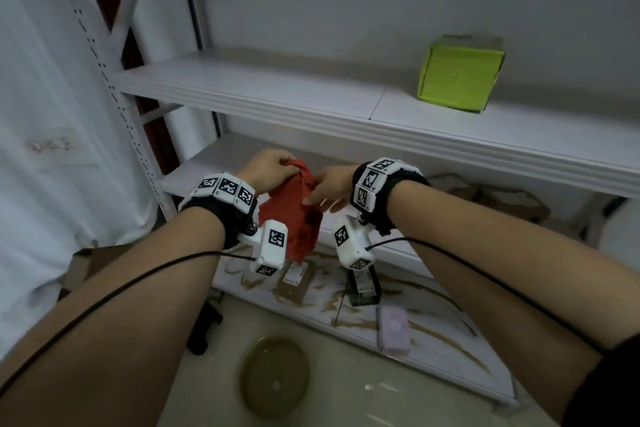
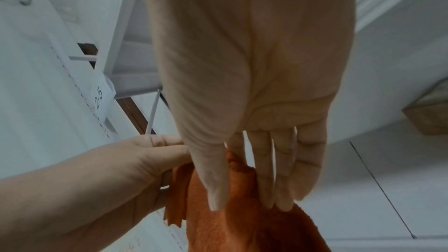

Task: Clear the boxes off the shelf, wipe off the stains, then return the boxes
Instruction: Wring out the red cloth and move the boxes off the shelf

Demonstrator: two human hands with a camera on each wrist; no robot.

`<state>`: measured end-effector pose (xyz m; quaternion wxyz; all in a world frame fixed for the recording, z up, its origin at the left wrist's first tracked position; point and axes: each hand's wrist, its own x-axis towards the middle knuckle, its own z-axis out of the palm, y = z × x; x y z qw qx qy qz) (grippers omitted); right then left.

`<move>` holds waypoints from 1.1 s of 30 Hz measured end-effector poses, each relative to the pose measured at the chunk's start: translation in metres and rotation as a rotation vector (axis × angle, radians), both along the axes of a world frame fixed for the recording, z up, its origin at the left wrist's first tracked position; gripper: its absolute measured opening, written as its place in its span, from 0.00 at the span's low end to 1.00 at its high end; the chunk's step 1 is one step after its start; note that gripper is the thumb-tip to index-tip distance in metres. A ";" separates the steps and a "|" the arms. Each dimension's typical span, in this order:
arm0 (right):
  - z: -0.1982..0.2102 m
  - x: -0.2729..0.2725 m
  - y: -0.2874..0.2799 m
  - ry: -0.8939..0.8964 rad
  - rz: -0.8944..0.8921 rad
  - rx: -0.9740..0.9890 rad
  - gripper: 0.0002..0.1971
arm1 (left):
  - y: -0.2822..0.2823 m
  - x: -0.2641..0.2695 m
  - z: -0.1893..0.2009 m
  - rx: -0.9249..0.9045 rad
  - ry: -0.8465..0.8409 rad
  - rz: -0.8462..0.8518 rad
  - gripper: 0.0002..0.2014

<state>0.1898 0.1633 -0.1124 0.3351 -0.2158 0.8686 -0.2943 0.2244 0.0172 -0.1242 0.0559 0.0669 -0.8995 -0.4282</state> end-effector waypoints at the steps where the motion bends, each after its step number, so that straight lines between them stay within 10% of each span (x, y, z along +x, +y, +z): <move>1: -0.005 0.002 -0.002 -0.003 0.000 0.012 0.15 | -0.003 0.001 -0.006 0.019 -0.023 -0.004 0.06; 12: -0.065 -0.010 -0.060 -0.018 -0.110 0.077 0.28 | -0.066 -0.012 -0.064 -0.065 -0.231 -0.176 0.07; 19: -0.147 -0.002 -0.115 0.054 -0.130 0.123 0.20 | -0.107 -0.019 -0.132 -0.142 -0.280 -0.250 0.18; 33: -0.403 0.005 -0.121 0.098 -0.108 0.249 0.17 | -0.109 -0.026 -0.392 -0.173 -0.388 -0.265 0.19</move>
